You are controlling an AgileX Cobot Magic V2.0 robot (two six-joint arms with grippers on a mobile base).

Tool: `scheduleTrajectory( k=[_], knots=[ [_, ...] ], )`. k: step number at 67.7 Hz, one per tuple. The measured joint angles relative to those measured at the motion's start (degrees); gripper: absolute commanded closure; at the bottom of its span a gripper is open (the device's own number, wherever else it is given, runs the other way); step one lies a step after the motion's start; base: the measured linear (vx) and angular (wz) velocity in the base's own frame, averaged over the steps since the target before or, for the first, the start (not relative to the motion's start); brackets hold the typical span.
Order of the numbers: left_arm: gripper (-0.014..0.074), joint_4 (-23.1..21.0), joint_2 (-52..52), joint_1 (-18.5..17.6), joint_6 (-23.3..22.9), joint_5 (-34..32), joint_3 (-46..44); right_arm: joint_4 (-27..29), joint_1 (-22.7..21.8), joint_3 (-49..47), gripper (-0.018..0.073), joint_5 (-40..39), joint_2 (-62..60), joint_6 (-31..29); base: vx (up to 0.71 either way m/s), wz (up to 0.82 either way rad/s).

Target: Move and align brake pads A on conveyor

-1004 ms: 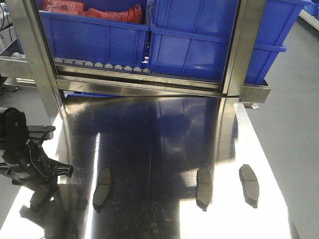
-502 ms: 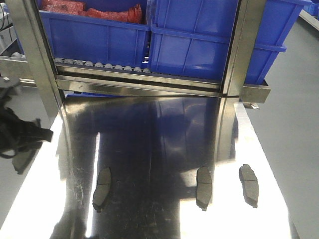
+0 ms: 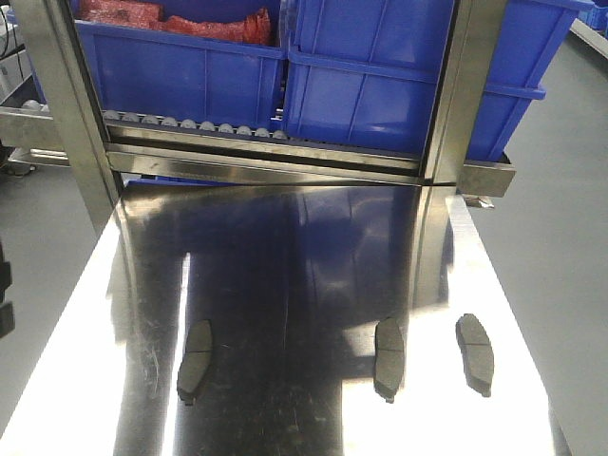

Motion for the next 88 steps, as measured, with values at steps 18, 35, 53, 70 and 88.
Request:
scheduleTrajectory(
  k=[18, 35, 53, 70, 88],
  knots=[
    [0.0603, 0.0, -11.1, 0.0, 0.0, -5.2, 9.1, 0.0, 0.0, 0.0, 0.0571, 0.0, 0.0, 0.0, 0.00, 0.00],
    [0.0603, 0.0, -15.8, 0.0, 0.0, -6.8, 11.4, 0.0, 0.0, 0.0, 0.0571, 0.0, 0.0, 0.0, 0.00, 0.00],
    [0.0603, 0.0, -15.8, 0.0, 0.0, -6.8, 11.4, 0.0, 0.0, 0.0, 0.0571, 0.0, 0.0, 0.0, 0.00, 0.00],
    [0.0603, 0.0, -15.8, 0.0, 0.0, -6.8, 11.4, 0.0, 0.0, 0.0, 0.0571, 0.0, 0.0, 0.0, 0.00, 0.00],
    [0.0603, 0.0, -15.8, 0.0, 0.0, -6.8, 11.4, 0.0, 0.0, 0.0, 0.0571, 0.0, 0.0, 0.0, 0.00, 0.00]
  ],
)
